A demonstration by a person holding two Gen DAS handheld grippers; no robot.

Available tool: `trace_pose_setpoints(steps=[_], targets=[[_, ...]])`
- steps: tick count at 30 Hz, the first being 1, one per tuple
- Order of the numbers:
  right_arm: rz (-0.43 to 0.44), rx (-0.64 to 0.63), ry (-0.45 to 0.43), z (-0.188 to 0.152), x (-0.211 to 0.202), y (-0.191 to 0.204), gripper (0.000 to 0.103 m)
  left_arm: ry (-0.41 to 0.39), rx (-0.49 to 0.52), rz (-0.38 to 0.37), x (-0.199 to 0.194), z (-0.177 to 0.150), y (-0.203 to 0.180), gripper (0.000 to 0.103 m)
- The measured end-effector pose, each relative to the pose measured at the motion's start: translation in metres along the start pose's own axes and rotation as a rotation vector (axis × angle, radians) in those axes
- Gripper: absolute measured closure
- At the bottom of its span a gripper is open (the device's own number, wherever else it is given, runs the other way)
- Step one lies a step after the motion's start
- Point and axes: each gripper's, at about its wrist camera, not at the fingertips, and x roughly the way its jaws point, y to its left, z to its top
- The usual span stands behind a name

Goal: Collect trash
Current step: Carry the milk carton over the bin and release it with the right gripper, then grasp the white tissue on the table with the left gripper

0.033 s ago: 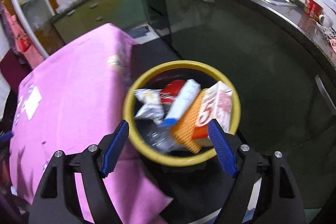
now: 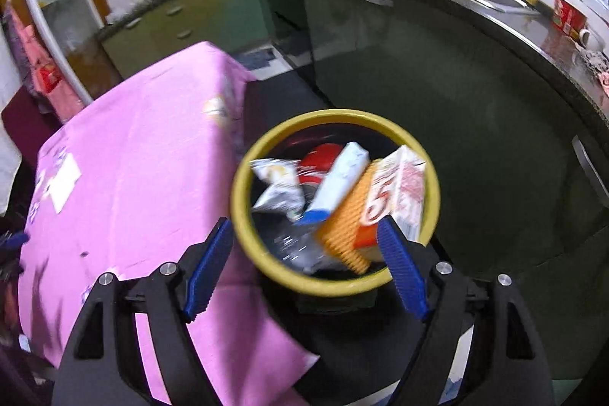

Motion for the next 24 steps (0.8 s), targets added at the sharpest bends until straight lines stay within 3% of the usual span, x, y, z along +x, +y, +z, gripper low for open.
trace_pose_setpoints(steps=[6, 10, 14, 18, 24], targets=[[0.09, -0.019, -0.035, -0.026, -0.019, 0.034, 0.024, 0.028, -0.051, 0.12, 0.023, 0.021, 0.044, 0.01], [0.089, -0.049, -0.031, -0.038, -0.018, 0.051, 0.023, 0.046, -0.103, 0.155, 0.038, 0.039, 0.074, 0.01], [0.105, -0.056, -0.01, -0.044, -0.009, 0.056, 0.023, 0.044, -0.062, 0.214, 0.054, 0.053, 0.093, 0.009], [0.115, -0.054, 0.013, -0.045, 0.004, 0.057, 0.023, 0.083, -0.089, 0.213, 0.07, 0.061, 0.108, 0.009], [0.13, -0.06, 0.031, -0.045, 0.012, 0.061, 0.022, 0.064, -0.031, 0.248, 0.077, 0.062, 0.1, 0.008]])
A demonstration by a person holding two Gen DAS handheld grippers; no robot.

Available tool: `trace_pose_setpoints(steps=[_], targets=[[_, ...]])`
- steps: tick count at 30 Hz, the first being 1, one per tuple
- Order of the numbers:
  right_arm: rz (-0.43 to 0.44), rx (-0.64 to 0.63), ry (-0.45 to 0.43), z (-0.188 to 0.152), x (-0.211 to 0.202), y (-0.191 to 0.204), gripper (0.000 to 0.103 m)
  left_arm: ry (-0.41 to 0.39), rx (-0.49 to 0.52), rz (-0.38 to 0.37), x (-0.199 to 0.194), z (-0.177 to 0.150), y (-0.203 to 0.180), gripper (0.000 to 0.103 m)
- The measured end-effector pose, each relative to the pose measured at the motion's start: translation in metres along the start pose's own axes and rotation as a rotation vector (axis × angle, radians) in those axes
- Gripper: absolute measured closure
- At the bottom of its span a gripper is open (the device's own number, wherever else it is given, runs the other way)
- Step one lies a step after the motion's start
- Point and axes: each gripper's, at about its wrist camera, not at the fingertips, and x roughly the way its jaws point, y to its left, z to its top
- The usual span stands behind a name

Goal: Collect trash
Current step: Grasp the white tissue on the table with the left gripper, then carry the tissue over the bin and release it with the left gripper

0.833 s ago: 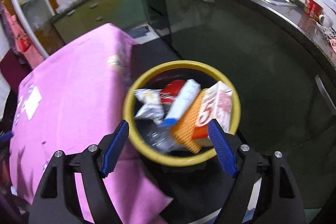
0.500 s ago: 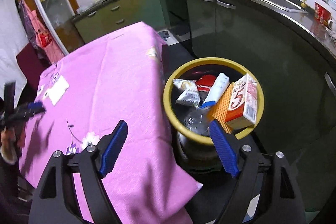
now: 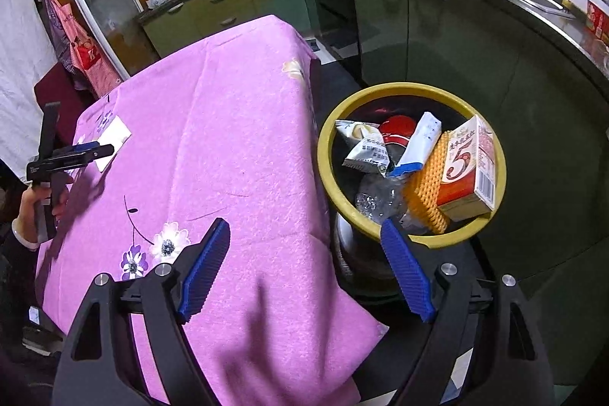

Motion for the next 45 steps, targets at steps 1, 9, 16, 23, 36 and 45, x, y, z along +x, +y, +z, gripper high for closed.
trace_pose_setpoints(steps=[1, 9, 16, 23, 36, 45], targets=[[0.002, -0.002, 0.002, 0.0, 0.001, 0.001, 0.022, -0.004, 0.021, 0.022, 0.001, -0.001, -0.003, 0.014], [0.028, -0.007, 0.013, 0.002, 0.005, 0.007, 0.022, -0.022, 0.098, 0.002, -0.007, 0.001, -0.019, 0.075], [0.036, 0.001, 0.005, -0.001, 0.002, 0.005, 0.022, -0.029, 0.111, -0.044, -0.02, -0.001, -0.03, 0.1], [0.031, 0.013, -0.033, -0.002, -0.014, -0.001, 0.022, -0.105, 0.19, -0.111, -0.061, 0.015, -0.07, 0.101], [-0.037, 0.121, -0.082, -0.021, -0.041, -0.05, 0.019, -0.137, 0.463, -0.371, -0.098, 0.066, -0.226, 0.1], [-0.046, 0.197, -0.098, -0.04, -0.052, -0.085, 0.019, -0.119, 0.661, -0.474, -0.048, 0.095, -0.354, 0.1]])
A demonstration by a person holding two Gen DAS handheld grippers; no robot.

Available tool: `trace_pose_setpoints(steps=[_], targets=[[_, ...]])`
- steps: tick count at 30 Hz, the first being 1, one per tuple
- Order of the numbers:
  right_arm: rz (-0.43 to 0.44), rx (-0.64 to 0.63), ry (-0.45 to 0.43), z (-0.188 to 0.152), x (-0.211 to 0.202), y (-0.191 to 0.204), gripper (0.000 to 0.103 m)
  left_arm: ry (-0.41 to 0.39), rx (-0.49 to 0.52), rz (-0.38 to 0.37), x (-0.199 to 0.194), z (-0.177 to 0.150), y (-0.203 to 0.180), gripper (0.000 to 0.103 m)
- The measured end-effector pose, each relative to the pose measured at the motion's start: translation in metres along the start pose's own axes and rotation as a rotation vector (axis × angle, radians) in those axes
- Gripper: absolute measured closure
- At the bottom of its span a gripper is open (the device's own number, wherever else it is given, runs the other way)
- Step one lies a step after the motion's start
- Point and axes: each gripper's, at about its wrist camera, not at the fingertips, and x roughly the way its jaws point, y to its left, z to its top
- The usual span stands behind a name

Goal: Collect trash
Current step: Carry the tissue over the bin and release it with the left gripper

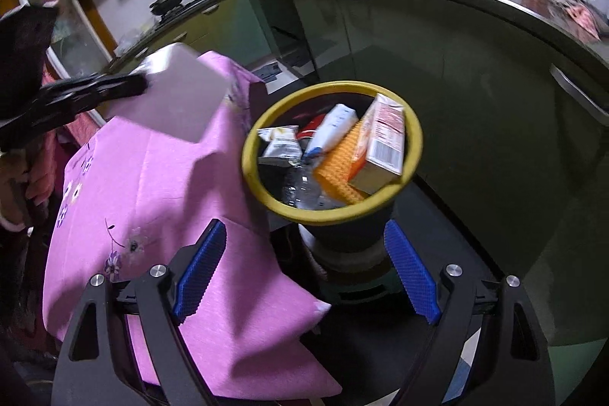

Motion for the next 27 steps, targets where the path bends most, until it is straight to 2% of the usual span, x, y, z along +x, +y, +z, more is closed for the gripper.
trace_pose_setpoints(steps=[5, 9, 12, 14, 15, 17, 21, 24, 27], targets=[[-0.015, 0.042, -0.007, -0.007, -0.008, -0.021, 0.019, 0.006, 0.133, 0.051, 0.061, 0.028, -0.031, 0.1], [-0.018, 0.07, -0.006, -0.011, -0.01, -0.034, 0.019, -0.001, 0.241, 0.125, 0.092, 0.033, -0.053, 0.1], [-0.009, 0.085, 0.001, -0.013, -0.007, -0.042, 0.019, 0.038, 0.301, 0.144, 0.109, 0.025, -0.063, 0.099], [0.001, 0.091, 0.01, -0.015, -0.003, -0.044, 0.019, 0.097, 0.327, 0.141, 0.123, 0.016, -0.068, 0.094], [0.005, 0.092, 0.014, -0.016, -0.001, -0.044, 0.019, 0.117, 0.326, 0.141, 0.127, 0.013, -0.068, 0.089], [0.014, 0.092, 0.016, -0.017, 0.0, -0.044, 0.019, 0.138, 0.306, 0.143, 0.13, 0.007, -0.066, 0.05], [0.018, 0.093, 0.01, -0.017, -0.004, -0.043, 0.019, 0.107, 0.21, 0.119, 0.106, 0.007, -0.051, 0.04], [0.015, 0.095, 0.005, -0.019, -0.007, -0.042, 0.019, 0.054, 0.063, 0.083, 0.07, 0.005, -0.032, 0.031], [0.018, 0.092, 0.004, -0.021, -0.009, -0.038, 0.019, -0.017, -0.073, 0.088, 0.028, -0.011, -0.016, 0.014]])
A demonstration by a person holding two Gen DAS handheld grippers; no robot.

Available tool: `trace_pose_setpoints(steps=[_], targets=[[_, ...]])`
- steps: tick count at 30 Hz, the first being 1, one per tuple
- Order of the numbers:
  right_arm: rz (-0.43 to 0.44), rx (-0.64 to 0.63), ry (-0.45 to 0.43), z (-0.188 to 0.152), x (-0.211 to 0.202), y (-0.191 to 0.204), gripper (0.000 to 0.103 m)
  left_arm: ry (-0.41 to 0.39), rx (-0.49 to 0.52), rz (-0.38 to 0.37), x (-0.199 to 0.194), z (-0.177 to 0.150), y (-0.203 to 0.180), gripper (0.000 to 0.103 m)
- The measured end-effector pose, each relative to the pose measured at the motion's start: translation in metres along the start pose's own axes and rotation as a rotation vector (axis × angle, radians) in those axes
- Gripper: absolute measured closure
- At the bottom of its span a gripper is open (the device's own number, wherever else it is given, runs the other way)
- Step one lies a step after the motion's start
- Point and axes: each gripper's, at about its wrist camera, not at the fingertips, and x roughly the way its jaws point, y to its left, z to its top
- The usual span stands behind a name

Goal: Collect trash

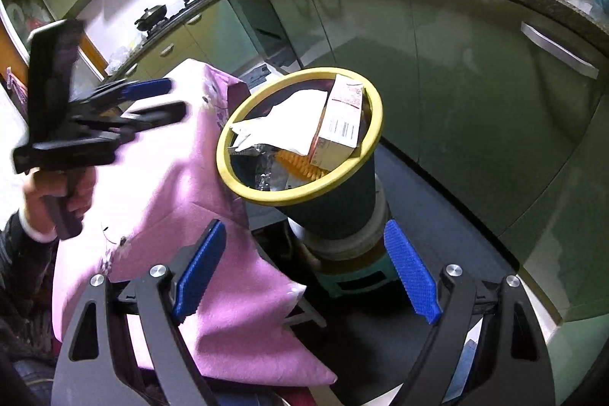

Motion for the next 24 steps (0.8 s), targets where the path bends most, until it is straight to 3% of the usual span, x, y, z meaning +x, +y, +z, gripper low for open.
trace_pose_setpoints(steps=[1, 6, 13, 20, 24], targets=[[0.003, -0.004, 0.001, -0.001, 0.0, 0.002, 0.019, -0.022, -0.038, 0.013, -0.013, -0.008, 0.005, 0.01], [0.009, -0.025, 0.0, -0.006, -0.004, 0.022, 0.016, -0.064, -0.192, 0.054, -0.072, -0.062, 0.02, 0.007], [0.052, -0.121, -0.016, -0.017, -0.013, 0.073, 0.011, -0.121, -0.372, 0.305, -0.162, -0.154, 0.038, 0.007], [0.088, -0.255, -0.091, -0.027, -0.026, 0.141, 0.005, -0.154, -0.552, 0.52, -0.238, -0.235, 0.043, 0.007], [0.071, -0.319, -0.155, -0.034, -0.039, 0.174, 0.005, -0.202, -0.65, 0.544, -0.276, -0.269, 0.045, 0.007]])
